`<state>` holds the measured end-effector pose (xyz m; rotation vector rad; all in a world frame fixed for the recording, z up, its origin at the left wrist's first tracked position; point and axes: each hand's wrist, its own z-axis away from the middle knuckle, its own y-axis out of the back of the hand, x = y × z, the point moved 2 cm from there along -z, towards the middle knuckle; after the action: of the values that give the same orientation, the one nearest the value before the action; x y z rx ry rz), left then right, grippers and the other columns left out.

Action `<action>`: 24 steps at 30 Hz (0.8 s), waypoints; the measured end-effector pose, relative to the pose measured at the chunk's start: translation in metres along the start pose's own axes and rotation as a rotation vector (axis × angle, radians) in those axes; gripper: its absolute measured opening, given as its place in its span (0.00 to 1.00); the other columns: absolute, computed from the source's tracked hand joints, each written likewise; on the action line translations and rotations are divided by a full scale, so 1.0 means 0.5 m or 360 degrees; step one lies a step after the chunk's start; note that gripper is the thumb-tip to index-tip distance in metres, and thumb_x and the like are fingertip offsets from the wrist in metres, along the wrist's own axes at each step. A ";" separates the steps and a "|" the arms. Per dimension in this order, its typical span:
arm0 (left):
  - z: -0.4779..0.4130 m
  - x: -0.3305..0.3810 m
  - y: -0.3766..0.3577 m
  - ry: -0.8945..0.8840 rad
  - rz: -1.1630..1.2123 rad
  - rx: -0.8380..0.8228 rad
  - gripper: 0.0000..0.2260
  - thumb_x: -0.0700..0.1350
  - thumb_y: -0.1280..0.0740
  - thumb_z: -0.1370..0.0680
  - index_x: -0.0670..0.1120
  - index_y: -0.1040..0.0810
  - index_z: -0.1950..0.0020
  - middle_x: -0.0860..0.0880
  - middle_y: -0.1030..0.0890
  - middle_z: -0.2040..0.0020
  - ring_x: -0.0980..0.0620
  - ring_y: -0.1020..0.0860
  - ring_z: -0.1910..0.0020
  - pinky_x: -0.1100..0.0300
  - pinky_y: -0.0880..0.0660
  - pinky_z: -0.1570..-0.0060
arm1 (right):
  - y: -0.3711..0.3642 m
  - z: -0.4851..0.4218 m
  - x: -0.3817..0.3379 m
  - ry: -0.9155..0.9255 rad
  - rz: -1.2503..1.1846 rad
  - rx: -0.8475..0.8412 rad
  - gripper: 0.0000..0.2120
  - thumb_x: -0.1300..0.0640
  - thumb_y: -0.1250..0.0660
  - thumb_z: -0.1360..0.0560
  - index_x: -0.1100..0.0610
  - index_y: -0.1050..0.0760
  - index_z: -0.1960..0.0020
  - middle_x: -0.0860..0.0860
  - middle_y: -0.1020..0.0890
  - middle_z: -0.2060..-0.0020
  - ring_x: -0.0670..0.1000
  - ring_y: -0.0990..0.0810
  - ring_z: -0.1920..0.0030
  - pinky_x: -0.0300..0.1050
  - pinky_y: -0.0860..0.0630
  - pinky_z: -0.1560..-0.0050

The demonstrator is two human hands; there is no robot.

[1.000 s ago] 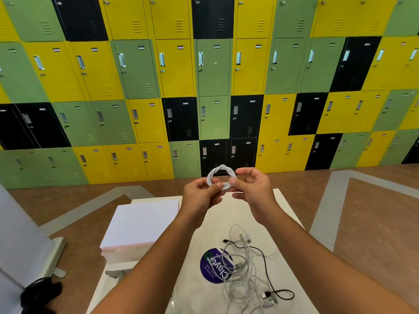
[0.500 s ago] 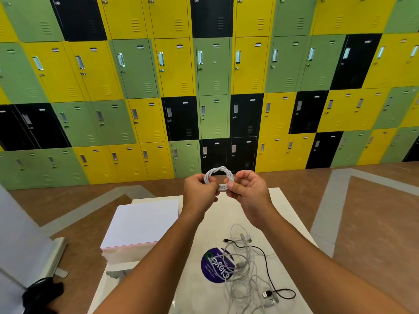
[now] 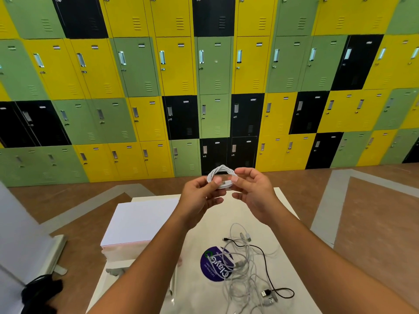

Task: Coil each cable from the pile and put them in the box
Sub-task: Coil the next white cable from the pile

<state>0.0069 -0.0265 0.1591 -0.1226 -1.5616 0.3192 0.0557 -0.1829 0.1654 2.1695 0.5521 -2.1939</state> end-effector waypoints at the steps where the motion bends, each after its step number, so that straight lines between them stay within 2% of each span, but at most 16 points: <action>1: 0.000 0.000 0.002 0.0010 0.0012 -0.0009 0.10 0.43 0.31 0.20 0.41 0.19 0.41 0.42 0.14 0.49 0.49 0.16 0.55 0.57 0.20 0.56 | 0.001 0.001 0.000 -0.0006 -0.0010 0.0005 0.09 0.64 0.30 0.23 0.58 0.24 0.44 0.56 0.14 0.50 0.53 0.14 0.55 0.47 0.21 0.60; 7: 0.009 -0.021 0.023 0.0036 -0.0043 0.0087 0.09 0.42 0.31 0.20 0.42 0.19 0.41 0.42 0.14 0.49 0.45 0.15 0.50 0.56 0.20 0.56 | -0.006 0.012 0.025 -0.0074 0.0035 0.0036 0.08 0.64 0.31 0.22 0.60 0.25 0.43 0.57 0.14 0.50 0.58 0.13 0.52 0.51 0.18 0.56; 10: 0.019 -0.030 0.038 0.0040 -0.0008 0.0139 0.10 0.43 0.31 0.20 0.43 0.19 0.41 0.43 0.14 0.49 0.45 0.15 0.49 0.57 0.20 0.56 | -0.013 0.020 0.041 -0.0108 -0.0009 0.0021 0.09 0.64 0.31 0.22 0.60 0.25 0.42 0.57 0.14 0.50 0.60 0.13 0.53 0.51 0.18 0.57; 14: 0.034 -0.031 0.066 0.0113 0.0091 0.0145 0.11 0.44 0.30 0.21 0.42 0.19 0.40 0.41 0.14 0.47 0.44 0.15 0.51 0.55 0.19 0.57 | -0.032 0.022 0.052 -0.0094 0.0029 0.0002 0.09 0.63 0.31 0.22 0.59 0.24 0.43 0.57 0.14 0.51 0.59 0.14 0.55 0.50 0.20 0.59; 20: 0.072 -0.031 0.132 0.0076 -0.0042 0.0216 0.18 0.41 0.25 0.25 0.46 0.22 0.36 0.41 0.15 0.47 0.45 0.15 0.54 0.56 0.21 0.60 | -0.100 0.033 0.073 -0.0150 0.0083 -0.0163 0.08 0.64 0.31 0.22 0.60 0.24 0.44 0.59 0.14 0.52 0.58 0.15 0.59 0.49 0.19 0.62; 24: 0.118 -0.032 0.204 0.0106 -0.0253 0.0261 0.18 0.40 0.24 0.26 0.45 0.21 0.38 0.43 0.14 0.52 0.46 0.16 0.57 0.56 0.23 0.63 | -0.157 0.050 0.107 -0.0208 0.0279 -0.0333 0.06 0.64 0.30 0.23 0.61 0.23 0.46 0.57 0.14 0.57 0.57 0.15 0.61 0.50 0.19 0.61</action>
<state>-0.0638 0.0589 0.1160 0.1170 -1.4632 0.3132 0.0099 -0.1026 0.1319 1.8798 0.5365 -2.0658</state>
